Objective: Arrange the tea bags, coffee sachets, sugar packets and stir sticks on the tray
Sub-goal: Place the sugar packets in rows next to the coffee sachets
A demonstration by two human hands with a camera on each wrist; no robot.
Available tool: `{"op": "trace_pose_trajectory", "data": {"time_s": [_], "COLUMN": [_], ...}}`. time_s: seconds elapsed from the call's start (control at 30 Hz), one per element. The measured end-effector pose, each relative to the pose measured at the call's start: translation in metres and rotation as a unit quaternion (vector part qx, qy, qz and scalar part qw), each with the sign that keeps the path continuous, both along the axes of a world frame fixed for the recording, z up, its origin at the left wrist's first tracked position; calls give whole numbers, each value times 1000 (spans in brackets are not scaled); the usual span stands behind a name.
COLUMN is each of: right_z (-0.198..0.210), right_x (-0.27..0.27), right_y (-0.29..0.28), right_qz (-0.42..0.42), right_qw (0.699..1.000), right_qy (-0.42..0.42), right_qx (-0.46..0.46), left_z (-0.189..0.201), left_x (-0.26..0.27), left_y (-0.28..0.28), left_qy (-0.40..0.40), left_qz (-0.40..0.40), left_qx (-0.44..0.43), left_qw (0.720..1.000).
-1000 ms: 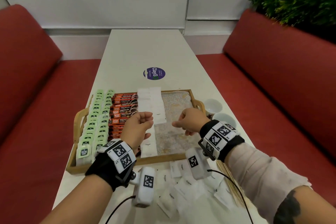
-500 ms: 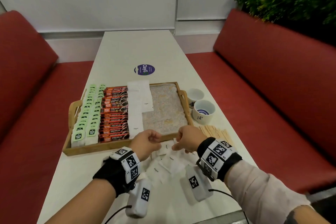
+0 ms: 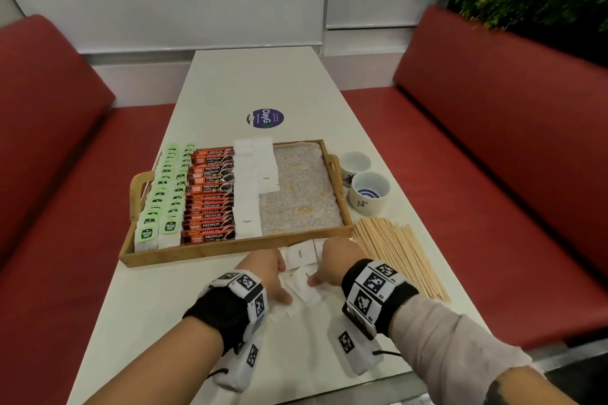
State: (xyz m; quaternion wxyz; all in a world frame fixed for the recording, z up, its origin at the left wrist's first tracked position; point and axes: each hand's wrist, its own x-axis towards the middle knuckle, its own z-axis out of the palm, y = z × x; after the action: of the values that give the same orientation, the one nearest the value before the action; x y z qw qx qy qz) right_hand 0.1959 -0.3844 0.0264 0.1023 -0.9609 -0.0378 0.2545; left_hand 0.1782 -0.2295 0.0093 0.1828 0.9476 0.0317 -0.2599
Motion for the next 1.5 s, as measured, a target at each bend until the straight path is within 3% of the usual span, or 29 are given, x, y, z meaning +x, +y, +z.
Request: {"op": "trace_pose_trajectory", "data": {"time_s": [0.33, 0.87, 1.33, 1.5], "right_z": [-10, -17, -9, 2], "right_x": [-4, -9, -10, -1], "right_y": [5, 13, 13, 10], "right_qz": [-30, -37, -73, -67], "right_qw": [999, 997, 975, 976], "right_qy": [-8, 17, -7, -13], "right_qx": [18, 69, 210, 206], "left_z": [-6, -9, -7, -3], "left_x": [0, -11, -14, -11], "left_y": [-2, 1, 15, 23], "left_qy": [5, -30, -60, -87], "left_qz": [-29, -30, 36, 76], "left_qx": [38, -28, -178, -230], "left_qw": [999, 999, 981, 966]}}
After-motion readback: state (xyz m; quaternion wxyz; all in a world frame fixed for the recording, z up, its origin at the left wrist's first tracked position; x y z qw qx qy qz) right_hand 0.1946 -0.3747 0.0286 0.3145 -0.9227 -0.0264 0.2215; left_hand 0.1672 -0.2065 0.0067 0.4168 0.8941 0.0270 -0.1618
